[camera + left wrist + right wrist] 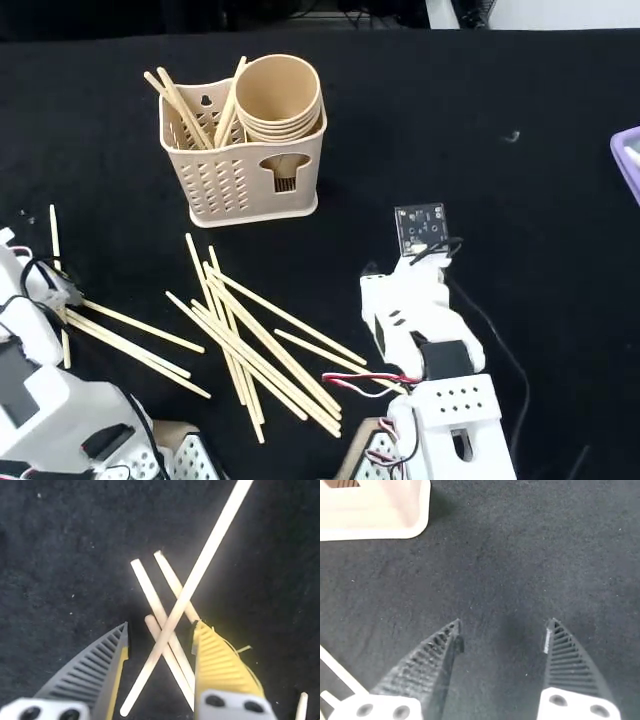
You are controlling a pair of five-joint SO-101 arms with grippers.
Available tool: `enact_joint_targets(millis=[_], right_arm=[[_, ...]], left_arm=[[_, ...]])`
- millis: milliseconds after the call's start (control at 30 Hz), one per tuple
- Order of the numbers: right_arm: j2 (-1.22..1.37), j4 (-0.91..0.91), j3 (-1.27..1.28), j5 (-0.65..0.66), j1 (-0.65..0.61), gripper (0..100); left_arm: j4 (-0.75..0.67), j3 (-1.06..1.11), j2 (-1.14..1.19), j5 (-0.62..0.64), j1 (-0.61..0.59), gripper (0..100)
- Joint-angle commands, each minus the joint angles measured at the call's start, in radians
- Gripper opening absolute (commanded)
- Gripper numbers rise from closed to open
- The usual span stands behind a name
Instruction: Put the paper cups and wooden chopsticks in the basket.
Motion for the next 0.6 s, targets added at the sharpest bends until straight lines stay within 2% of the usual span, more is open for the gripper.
enact_joint_targets(millis=[0,133,333,567], right_arm=[[-0.027,-0.018,-0.002,0.002,-0.017,26.1],[-0.027,-0.018,-0.002,0.002,-0.017,26.1],[-0.027,-0.018,-0.002,0.002,-0.017,26.1],[-0.027,-0.018,-0.002,0.002,-0.017,26.1]], left_arm=[[-0.026,0.030,0.037,0.043,-0.005,21],[-0.025,0.044,0.038,0.051,-0.010,20],[-0.029,0.056,0.044,0.106,-0.005,7],[-0.038,0.038,0.037,0.144,-0.015,7]])
